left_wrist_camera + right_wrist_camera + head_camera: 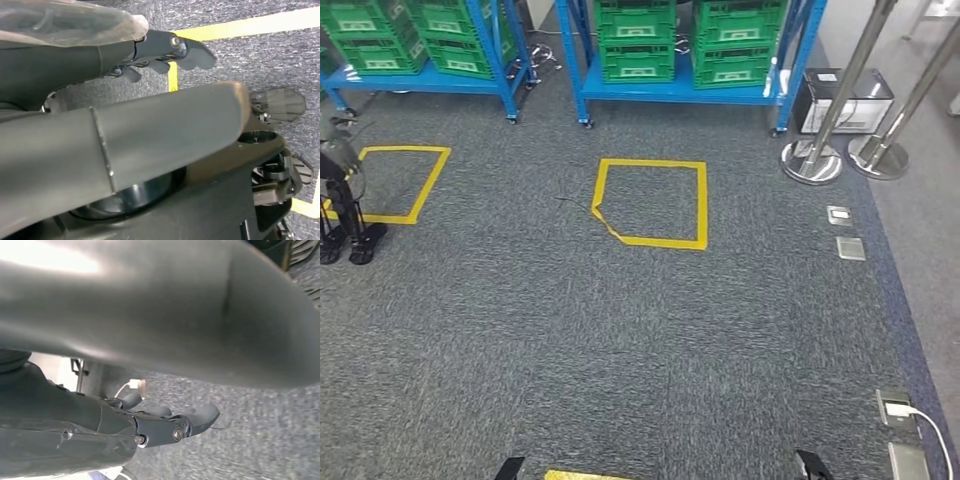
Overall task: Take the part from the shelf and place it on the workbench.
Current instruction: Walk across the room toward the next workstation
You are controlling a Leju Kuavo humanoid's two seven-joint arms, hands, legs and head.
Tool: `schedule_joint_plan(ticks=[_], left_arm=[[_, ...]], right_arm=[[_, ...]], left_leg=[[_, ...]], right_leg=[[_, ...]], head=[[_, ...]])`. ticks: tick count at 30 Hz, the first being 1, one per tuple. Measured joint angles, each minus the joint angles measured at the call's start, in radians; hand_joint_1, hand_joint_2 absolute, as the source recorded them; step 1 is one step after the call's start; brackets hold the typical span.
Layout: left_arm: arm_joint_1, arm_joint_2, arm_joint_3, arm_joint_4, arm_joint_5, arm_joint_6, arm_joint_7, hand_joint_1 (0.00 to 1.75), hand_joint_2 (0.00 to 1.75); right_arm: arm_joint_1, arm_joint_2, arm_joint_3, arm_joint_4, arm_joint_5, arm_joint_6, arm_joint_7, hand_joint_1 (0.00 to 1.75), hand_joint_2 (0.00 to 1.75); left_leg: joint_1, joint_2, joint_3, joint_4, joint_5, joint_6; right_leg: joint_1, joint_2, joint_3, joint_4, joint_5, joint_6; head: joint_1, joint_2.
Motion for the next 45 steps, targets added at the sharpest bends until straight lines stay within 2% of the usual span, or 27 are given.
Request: schedule_joint_plan(ticks=[2, 3, 5, 7, 8, 10, 12, 14, 16, 18, 20, 22, 23, 25, 26, 28, 31, 32, 33, 35, 37, 38, 39, 41, 42, 43, 45], left_arm=[[-0.001, 0.000, 0.000, 0.000, 0.000, 0.000, 0.000, 0.00, 0.00], [-0.001, 0.000, 0.000, 0.000, 0.000, 0.000, 0.000, 0.00, 0.00], [0.002, 0.000, -0.001, 0.000, 0.000, 0.000, 0.001, 0.00, 0.00], [0.006, -0.001, -0.001, 0.000, 0.000, 0.000, 0.001, 0.00, 0.00], [0.006, 0.000, -0.002, 0.000, 0.000, 0.000, 0.002, 0.00, 0.00], [0.004, 0.001, -0.002, 0.000, 0.000, 0.001, 0.000, 0.00, 0.00], [0.000, 0.004, -0.002, 0.000, 0.000, 0.001, -0.002, 0.00, 0.00], [-0.003, 0.004, -0.003, 0.000, -0.001, 0.001, -0.002, 0.00, 0.00], [-0.003, 0.003, -0.004, 0.000, -0.002, 0.000, -0.002, 0.00, 0.00], [-0.002, 0.003, -0.006, 0.000, -0.003, -0.002, -0.003, 0.00, 0.00], [0.002, 0.004, -0.007, 0.000, -0.004, -0.005, -0.004, 0.00, 0.00], [0.008, 0.004, -0.009, 0.000, -0.004, -0.007, -0.004, 0.00, 0.00], [0.010, 0.004, -0.010, 0.000, -0.005, -0.008, -0.004, 0.00, 0.00], [0.011, 0.003, -0.011, 0.000, -0.006, -0.008, -0.004, 0.00, 0.00], [0.011, 0.004, -0.011, 0.000, -0.006, -0.008, -0.004, 0.00, 0.00], [0.011, 0.005, -0.012, 0.000, -0.007, -0.008, -0.004, 0.00, 0.00], [0.004, 0.005, -0.016, 0.000, -0.007, -0.008, -0.004, 0.00, 0.00], [0.001, 0.004, -0.017, 0.000, -0.007, -0.008, -0.004, 0.00, 0.00], [-0.002, 0.004, -0.017, 0.000, -0.008, -0.008, -0.005, 0.00, 0.00], [-0.001, 0.003, -0.019, 0.000, -0.008, -0.008, -0.005, 0.00, 0.00], [0.006, 0.003, -0.019, 0.000, -0.007, -0.008, -0.004, 0.00, 0.00], [0.012, 0.004, -0.019, 0.000, -0.007, -0.008, -0.004, 0.00, 0.00], [0.016, 0.005, -0.019, 0.000, -0.006, -0.007, -0.004, 0.00, 0.00], [0.021, 0.010, -0.020, 0.001, -0.005, -0.005, -0.005, 0.00, 0.00], [0.021, 0.012, -0.020, 0.001, -0.004, -0.004, -0.005, 0.00, 0.00], [0.018, 0.014, -0.020, 0.002, -0.004, -0.003, -0.005, 0.00, 0.00], [0.009, 0.014, -0.020, 0.002, -0.004, 0.000, -0.005, 0.00, 0.00]], right_arm=[[-0.001, 0.000, 0.002, 0.000, 0.000, 0.000, 0.000, 0.00, 0.00], [-0.002, 0.000, 0.002, 0.000, 0.000, 0.000, 0.000, 0.00, 0.00], [-0.004, 0.000, 0.003, 0.000, 0.000, 0.000, 0.000, 0.00, 0.00], [-0.004, 0.000, 0.003, 0.000, 0.000, -0.003, -0.004, 0.00, 0.00], [-0.004, 0.000, 0.004, 0.000, 0.003, -0.006, -0.010, 0.00, 0.00], [-0.003, 0.000, 0.006, 0.000, 0.010, -0.011, -0.022, 0.00, 0.00], [-0.002, 0.000, 0.008, 0.000, 0.012, -0.014, -0.027, 0.00, 0.00], [-0.001, 0.000, 0.008, 0.000, 0.007, -0.015, -0.025, 0.00, 0.00], [0.000, -0.001, 0.009, 0.000, 0.002, -0.017, -0.025, 0.00, 0.00], [0.000, -0.002, 0.012, 0.000, 0.001, -0.017, -0.028, 0.00, 0.00], [0.000, -0.002, 0.014, 0.000, 0.001, -0.016, -0.030, 0.00, 0.00], [0.002, -0.002, 0.016, 0.000, 0.001, -0.016, -0.031, 0.00, 0.00], [0.003, -0.002, 0.017, 0.000, 0.001, -0.016, -0.032, 0.00, 0.00], [0.005, -0.002, 0.018, 0.000, 0.001, -0.013, -0.033, 0.00, 0.00], [0.005, -0.002, 0.019, 0.000, 0.001, -0.011, -0.034, 0.00, 0.00], [0.005, -0.002, 0.021, 0.001, 0.001, -0.008, -0.035, 0.00, 0.00], [0.006, -0.002, 0.022, 0.000, 0.002, -0.006, -0.037, 0.00, 0.00], [0.005, -0.002, 0.022, -0.001, 0.002, -0.006, -0.037, 0.00, 0.00], [0.003, -0.002, 0.022, -0.002, 0.002, -0.005, -0.039, 0.00, 0.00], [0.001, -0.002, 0.025, -0.002, 0.002, -0.004, -0.041, 0.00, 0.00], [0.004, -0.002, 0.027, -0.001, 0.002, -0.002, -0.043, 0.00, 0.00], [0.006, -0.002, 0.028, -0.001, 0.002, -0.001, -0.044, 0.00, 0.00], [0.007, -0.002, 0.028, -0.001, 0.002, -0.001, -0.046, 0.00, 0.00], [0.007, 0.000, 0.029, -0.001, 0.002, 0.000, -0.048, 0.00, 0.00], [0.006, 0.002, 0.029, -0.001, 0.002, 0.000, -0.049, 0.00, 0.00], [0.005, 0.003, 0.029, -0.001, 0.002, 0.000, -0.049, 0.00, 0.00], [0.001, 0.003, 0.030, -0.001, 0.001, 0.000, -0.049, 0.00, 0.00]], left_leg=[[0.005, -0.035, -0.023, 0.058, -0.040, -0.009], [0.006, -0.060, -0.051, 0.120, -0.073, -0.012], [0.005, -0.082, -0.123, 0.264, -0.131, -0.012], [0.004, -0.086, -0.153, 0.308, -0.125, -0.005], [0.002, -0.088, -0.140, 0.269, -0.094, 0.002], [-0.006, -0.100, -0.080, 0.124, -0.021, 0.021], [-0.013, -0.109, -0.038, 0.025, 0.015, 0.032], [-0.014, -0.108, -0.032, 0.006, 0.020, 0.032], [-0.009, -0.104, -0.027, -0.008, 0.021, 0.037], [-0.005, -0.098, -0.019, -0.022, 0.016, 0.047], [-0.006, -0.092, -0.011, -0.024, 0.006, 0.053], [-0.004, -0.084, 0.005, -0.023, -0.005, 0.049], [-0.002, -0.081, 0.016, -0.023, -0.011, 0.045], [0.002, -0.075, 0.041, -0.023, -0.027, 0.032], [0.002, -0.073, 0.051, -0.021, -0.036, 0.025], [0.000, -0.070, 0.062, -0.021, -0.050, 0.012], [0.003, -0.068, 0.080, -0.017, -0.070, -0.006], [0.005, -0.070, 0.068, 0.014, -0.077, -0.011], [0.006, -0.074, 0.034, 0.071, -0.085, -0.015], [0.006, -0.079, -0.090, 0.236, -0.098, -0.021], [0.005, -0.081, -0.206, 0.332, -0.068, -0.020], [0.003, -0.083, -0.236, 0.317, -0.021, -0.015], [0.000, -0.085, -0.244, 0.260, 0.044, -0.007], [-0.013, -0.094, -0.223, 0.113, 0.163, 0.016], [-0.019, -0.098, -0.204, 0.061, 0.185, 0.026], [-0.024, -0.101, -0.186, 0.031, 0.180, 0.031], [-0.023, -0.102, -0.155, 0.007, 0.145, 0.033]], right_leg=[[-0.002, 0.018, -0.001, -0.002, 0.004, -0.012], [-0.003, 0.027, -0.002, -0.002, 0.005, -0.017], [0.000, 0.047, -0.004, -0.002, 0.007, -0.023], [0.004, 0.068, -0.004, -0.002, 0.008, -0.026], [0.005, 0.078, -0.003, -0.002, 0.008, -0.026], [0.008, 0.092, -0.002, -0.002, 0.008, -0.026], [0.011, 0.102, -0.003, -0.001, 0.007, -0.021], [0.010, 0.107, -0.004, -0.003, 0.008, -0.011], [0.009, 0.093, -0.010, 0.011, -0.001, 0.000], [0.009, 0.061, -0.050, 0.095, -0.044, 0.010], [0.004, 0.040, -0.120, 0.233, -0.098, 0.021], [-0.003, 0.035, -0.153, 0.292, -0.099, 0.030], [-0.006, 0.033, -0.140, 0.262, -0.070, 0.034], [-0.012, 0.022, -0.077, 0.128, 0.001, 0.039], [-0.012, 0.016, -0.046, 0.066, 0.016, 0.038], [-0.006, 0.010, -0.017, 0.018, 0.003, 0.022], [-0.002, 0.021, 0.008, 0.010, -0.025, -0.010], [-0.003, 0.024, 0.023, 0.005, -0.034, -0.017], [-0.005, 0.026, 0.041, 0.000, -0.043, -0.023], [-0.004, 0.030, 0.071, -0.009, -0.064, -0.030], [-0.003, 0.039, 0.113, -0.020, -0.088, -0.032], [-0.003, 0.045, 0.139, -0.026, -0.101, -0.031], [-0.003, 0.052, 0.166, -0.034, -0.114, -0.031], [-0.001, 0.062, 0.212, -0.054, -0.141, -0.025], [-0.001, 0.067, 0.230, -0.068, -0.152, -0.020], [-0.002, 0.070, 0.244, -0.083, -0.160, -0.015], [-0.003, 0.072, 0.274, -0.120, -0.168, -0.005]], head=[[-0.003, 0.000], [-0.005, 0.000], [-0.011, 0.000], [-0.013, 0.000], [-0.015, 0.000], [-0.019, 0.000], [-0.020, 0.000], [-0.018, 0.000], [-0.015, 0.000], [-0.010, 0.000], [-0.006, 0.000], [-0.004, 0.000], [-0.003, 0.000], [-0.001, 0.000], [0.000, 0.000], [-0.002, 0.000], [-0.007, 0.000], [-0.007, 0.000], [-0.009, 0.000], [-0.015, 0.000], [-0.017, 0.000], [-0.018, 0.000], [-0.020, 0.000], [-0.023, 0.000], [-0.025, 0.000], [-0.028, 0.000], [-0.033, 0.000]])
